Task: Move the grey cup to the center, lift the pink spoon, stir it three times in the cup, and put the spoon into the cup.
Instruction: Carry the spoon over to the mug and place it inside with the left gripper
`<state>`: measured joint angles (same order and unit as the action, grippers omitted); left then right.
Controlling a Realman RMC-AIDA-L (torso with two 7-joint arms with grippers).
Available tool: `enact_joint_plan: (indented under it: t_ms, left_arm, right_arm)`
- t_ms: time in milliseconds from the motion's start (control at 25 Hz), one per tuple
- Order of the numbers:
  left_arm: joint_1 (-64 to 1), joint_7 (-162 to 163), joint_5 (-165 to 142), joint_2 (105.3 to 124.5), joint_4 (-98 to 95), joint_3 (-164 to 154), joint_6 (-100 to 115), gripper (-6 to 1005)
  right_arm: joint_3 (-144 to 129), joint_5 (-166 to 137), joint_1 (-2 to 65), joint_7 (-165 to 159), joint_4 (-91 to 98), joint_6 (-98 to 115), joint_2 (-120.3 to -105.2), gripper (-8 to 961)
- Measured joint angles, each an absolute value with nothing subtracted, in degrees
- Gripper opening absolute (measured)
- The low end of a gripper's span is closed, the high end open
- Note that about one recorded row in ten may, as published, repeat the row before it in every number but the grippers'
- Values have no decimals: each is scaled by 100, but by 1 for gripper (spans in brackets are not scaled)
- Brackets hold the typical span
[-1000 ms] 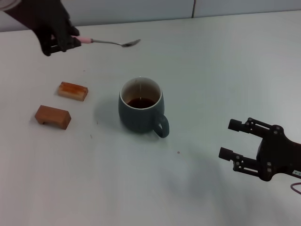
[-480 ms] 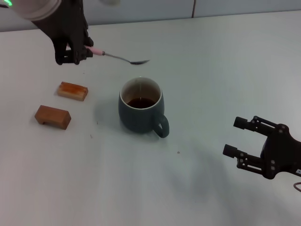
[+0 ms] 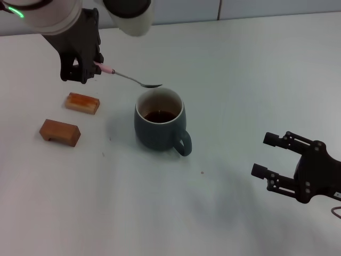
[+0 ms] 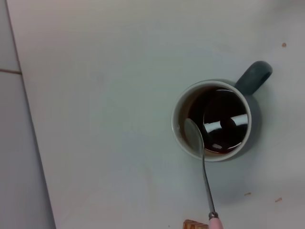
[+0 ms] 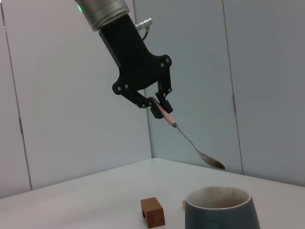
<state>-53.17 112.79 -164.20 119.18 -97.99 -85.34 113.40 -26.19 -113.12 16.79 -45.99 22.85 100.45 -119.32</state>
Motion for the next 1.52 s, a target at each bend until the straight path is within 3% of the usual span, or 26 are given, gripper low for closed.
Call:
enact_joint_plan:
  t_ms: [1520]
  left_arm:
    - [-5914,11438,-16568,11918,-8677,-10174,10795,199]
  right_arm:
    - [-2672,-11332,1599,-4570,2267,10108,-11927,742]
